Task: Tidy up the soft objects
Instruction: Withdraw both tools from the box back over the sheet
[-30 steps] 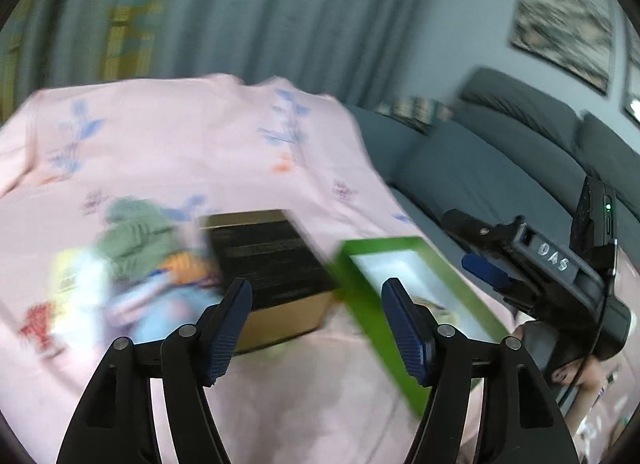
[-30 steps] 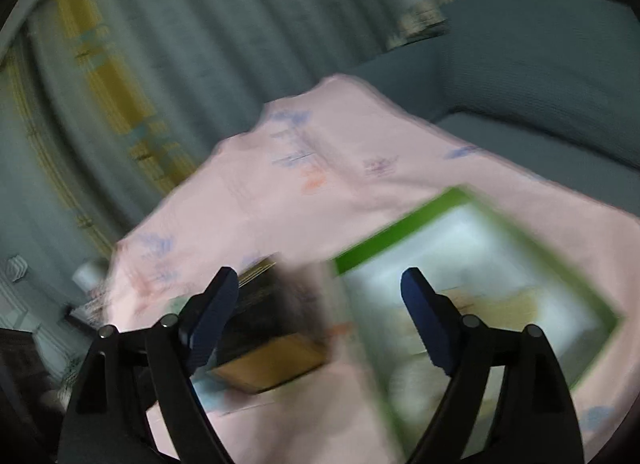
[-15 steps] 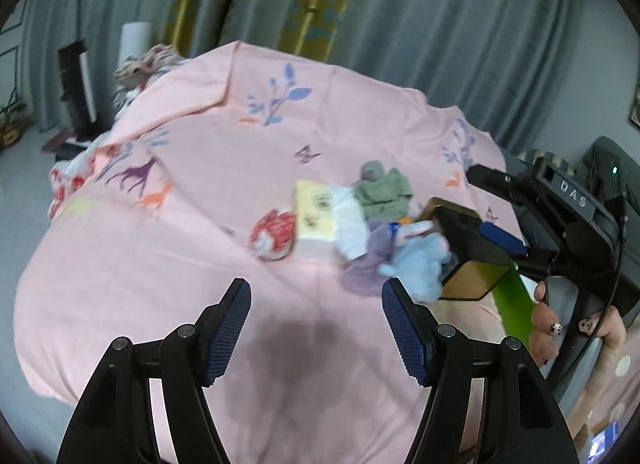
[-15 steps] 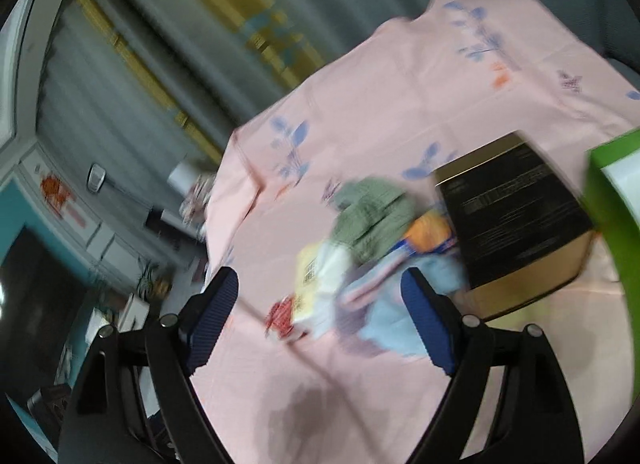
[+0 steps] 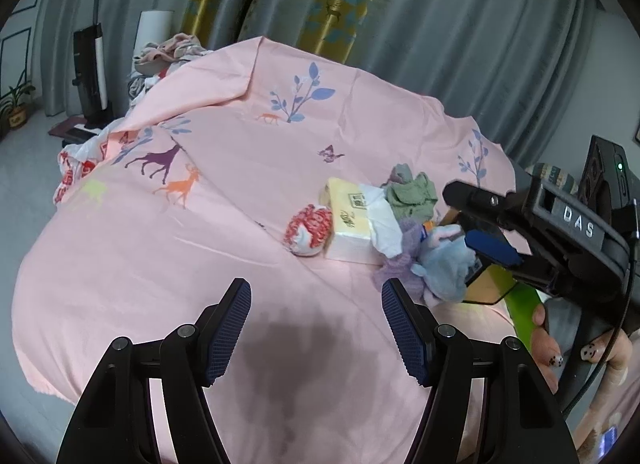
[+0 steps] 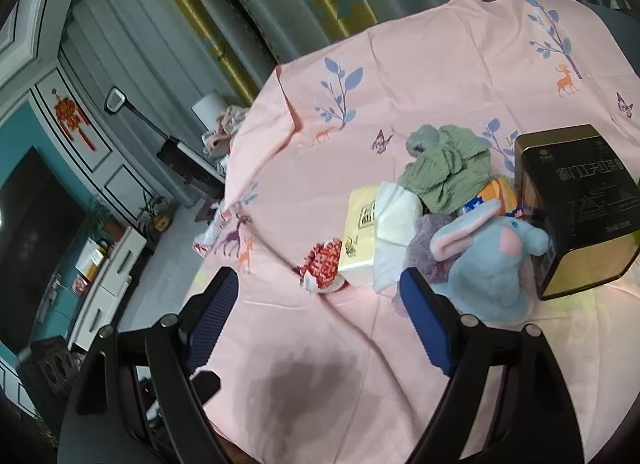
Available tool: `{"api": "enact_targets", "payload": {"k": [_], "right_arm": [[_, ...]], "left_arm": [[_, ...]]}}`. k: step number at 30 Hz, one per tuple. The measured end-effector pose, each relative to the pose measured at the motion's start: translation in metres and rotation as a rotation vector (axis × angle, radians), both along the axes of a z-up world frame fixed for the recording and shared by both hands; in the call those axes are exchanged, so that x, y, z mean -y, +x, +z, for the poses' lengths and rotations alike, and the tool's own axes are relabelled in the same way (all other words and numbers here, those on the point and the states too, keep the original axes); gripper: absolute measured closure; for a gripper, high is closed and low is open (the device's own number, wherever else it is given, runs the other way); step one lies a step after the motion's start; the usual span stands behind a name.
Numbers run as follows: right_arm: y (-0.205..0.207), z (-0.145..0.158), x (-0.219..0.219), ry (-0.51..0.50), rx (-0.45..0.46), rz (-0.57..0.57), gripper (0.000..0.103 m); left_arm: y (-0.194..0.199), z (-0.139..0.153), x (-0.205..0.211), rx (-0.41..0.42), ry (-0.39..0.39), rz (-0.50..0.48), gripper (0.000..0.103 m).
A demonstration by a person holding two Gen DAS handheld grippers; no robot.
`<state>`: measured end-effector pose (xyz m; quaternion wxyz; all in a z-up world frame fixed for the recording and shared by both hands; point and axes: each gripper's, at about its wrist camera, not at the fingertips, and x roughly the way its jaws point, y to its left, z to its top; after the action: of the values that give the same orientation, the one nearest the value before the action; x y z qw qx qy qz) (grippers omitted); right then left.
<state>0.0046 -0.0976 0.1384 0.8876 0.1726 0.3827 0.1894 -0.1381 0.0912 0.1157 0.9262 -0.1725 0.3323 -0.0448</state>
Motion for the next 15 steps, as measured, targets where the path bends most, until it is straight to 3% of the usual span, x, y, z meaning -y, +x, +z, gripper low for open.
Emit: {"api": "enact_targets", "payload": {"k": [5, 8, 12, 15], "right_arm": [[0.000, -0.009, -0.016, -0.065, -0.014, 0.010, 0.033], [0.002, -0.015, -0.023, -0.107, -0.030, 0.006, 0.042], [0.003, -0.023, -0.039, -0.174, -0.038, 0.011, 0.040], [0.007, -0.035, -0.049, -0.182, -0.075, 0.029, 0.040]], "left_arm": [[0.012, -0.016, -0.021, 0.035, 0.044, 0.059, 0.035], [0.022, -0.027, -0.033, 0.021, 0.012, 0.045, 0.035], [0.027, -0.044, -0.050, 0.020, -0.048, 0.058, 0.035], [0.034, -0.054, -0.058, -0.010, -0.036, 0.096, 0.035]]}}
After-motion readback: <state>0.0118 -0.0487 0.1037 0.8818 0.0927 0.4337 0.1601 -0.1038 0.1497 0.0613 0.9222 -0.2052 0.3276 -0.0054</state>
